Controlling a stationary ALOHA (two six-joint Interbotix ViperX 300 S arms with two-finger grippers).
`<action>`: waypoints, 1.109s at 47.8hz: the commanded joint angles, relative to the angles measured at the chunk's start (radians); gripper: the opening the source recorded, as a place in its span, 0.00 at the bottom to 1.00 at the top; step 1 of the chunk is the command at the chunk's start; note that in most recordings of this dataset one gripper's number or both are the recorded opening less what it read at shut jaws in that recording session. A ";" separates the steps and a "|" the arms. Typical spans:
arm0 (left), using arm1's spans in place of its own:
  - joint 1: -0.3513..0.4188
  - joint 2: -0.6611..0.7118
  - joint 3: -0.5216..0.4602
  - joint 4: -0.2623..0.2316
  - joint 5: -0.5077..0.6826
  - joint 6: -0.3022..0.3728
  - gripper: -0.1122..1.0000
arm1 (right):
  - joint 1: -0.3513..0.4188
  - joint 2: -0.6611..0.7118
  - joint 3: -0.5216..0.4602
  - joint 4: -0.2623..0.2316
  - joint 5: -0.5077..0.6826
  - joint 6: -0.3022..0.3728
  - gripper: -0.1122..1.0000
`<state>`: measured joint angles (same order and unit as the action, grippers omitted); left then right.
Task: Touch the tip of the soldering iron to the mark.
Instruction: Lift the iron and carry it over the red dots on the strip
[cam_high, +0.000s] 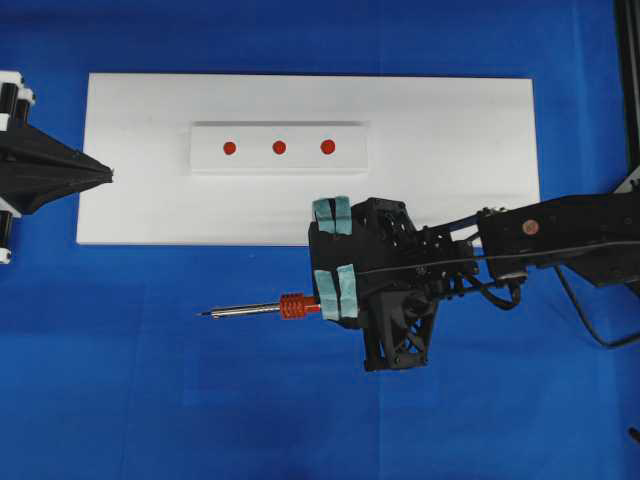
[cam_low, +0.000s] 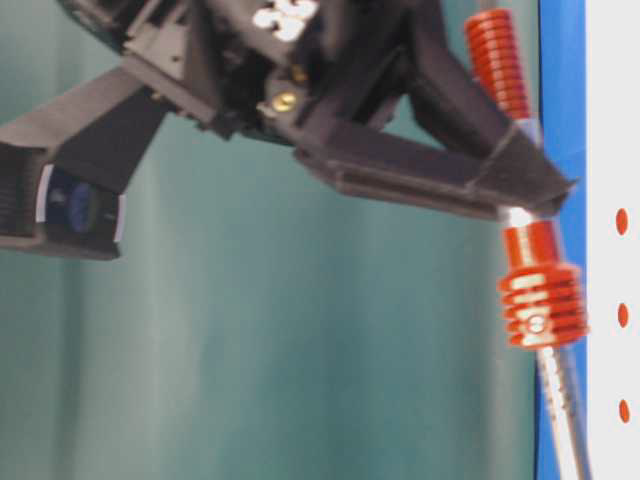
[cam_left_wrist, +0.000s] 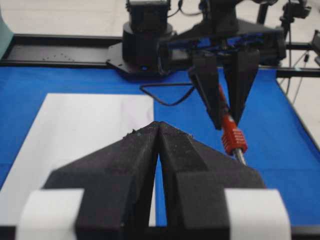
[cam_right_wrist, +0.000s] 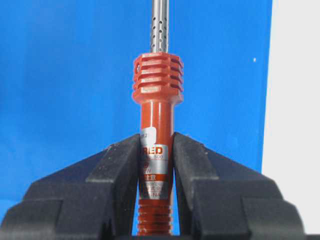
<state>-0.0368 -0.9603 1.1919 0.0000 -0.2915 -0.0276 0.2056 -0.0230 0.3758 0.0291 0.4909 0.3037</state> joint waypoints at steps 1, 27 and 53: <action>0.005 0.005 -0.012 -0.002 -0.006 -0.002 0.12 | -0.002 -0.025 -0.028 -0.002 0.005 0.002 0.16; 0.005 0.005 -0.011 -0.002 -0.005 -0.002 0.12 | -0.089 -0.040 -0.021 -0.051 0.025 -0.012 0.16; 0.005 0.006 -0.012 -0.002 -0.005 -0.002 0.12 | -0.291 -0.052 -0.028 -0.204 0.095 -0.101 0.16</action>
<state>-0.0353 -0.9603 1.1919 0.0015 -0.2899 -0.0276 -0.0629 -0.0445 0.3728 -0.1672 0.5890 0.2163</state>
